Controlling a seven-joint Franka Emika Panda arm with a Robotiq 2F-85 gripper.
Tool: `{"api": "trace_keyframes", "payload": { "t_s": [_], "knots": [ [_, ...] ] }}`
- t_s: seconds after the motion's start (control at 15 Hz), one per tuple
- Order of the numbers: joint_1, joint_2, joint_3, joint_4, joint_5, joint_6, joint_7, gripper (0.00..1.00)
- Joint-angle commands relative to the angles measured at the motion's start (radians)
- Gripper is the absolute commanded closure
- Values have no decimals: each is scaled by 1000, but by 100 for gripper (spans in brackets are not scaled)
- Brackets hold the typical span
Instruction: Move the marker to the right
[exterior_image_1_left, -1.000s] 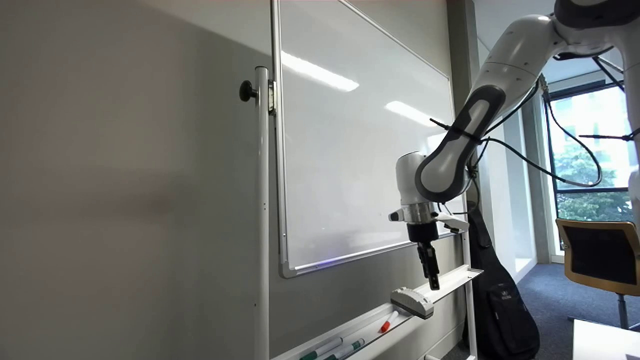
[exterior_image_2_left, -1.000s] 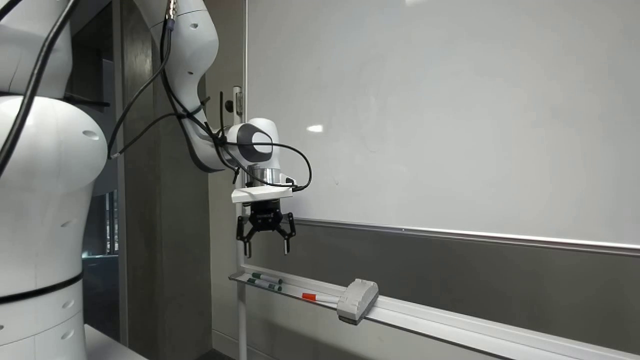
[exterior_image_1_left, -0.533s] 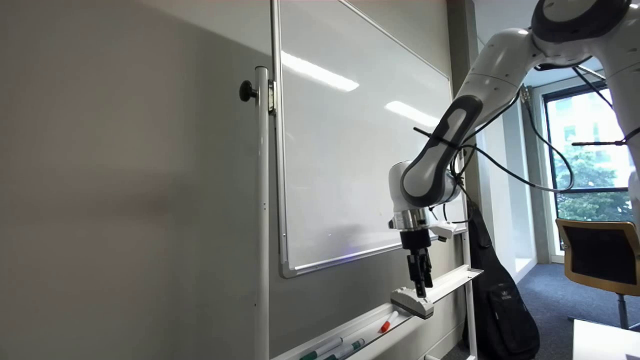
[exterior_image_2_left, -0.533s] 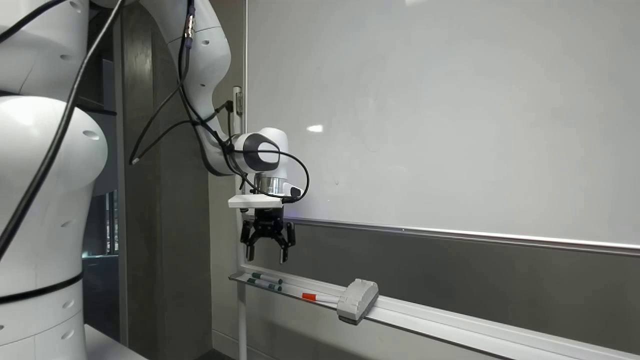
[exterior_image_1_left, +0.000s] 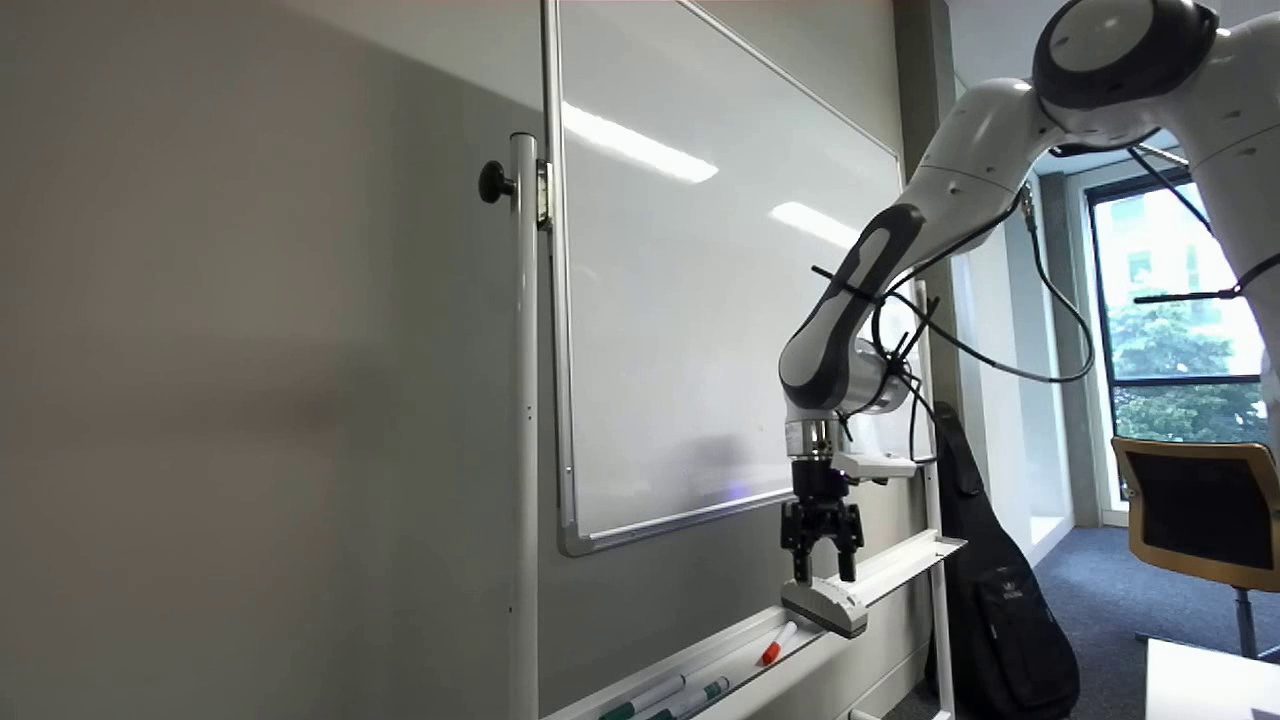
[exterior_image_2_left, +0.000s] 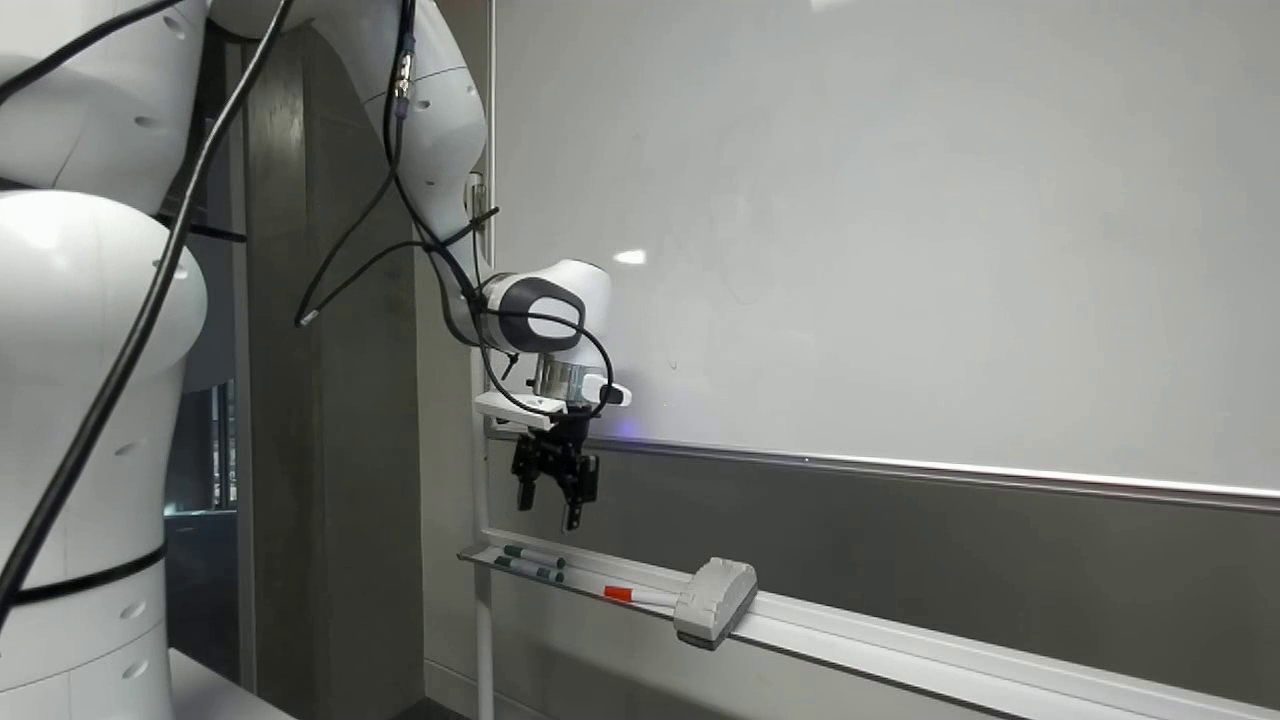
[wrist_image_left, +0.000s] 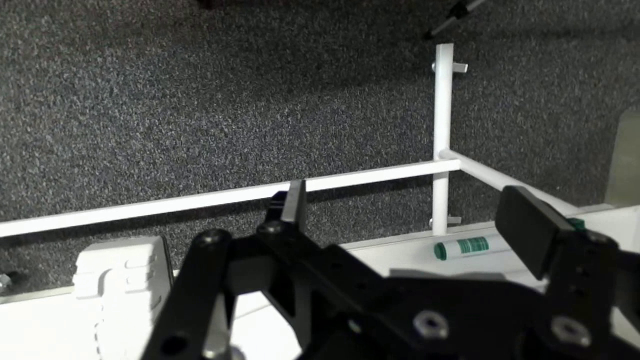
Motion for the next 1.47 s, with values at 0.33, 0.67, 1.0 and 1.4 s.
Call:
{"api": "trace_keyframes", "payload": {
  "t_s": [0.33,0.67,1.0,1.4],
  "knots": [
    [-42,1,8,0,103,11,28,0],
    [-42,41,10,31,109,3,31,0],
    [-48,183,-6,120,112,43,144,0],
    [-68,326,-27,214,131,82,316,0]
  ]
}}
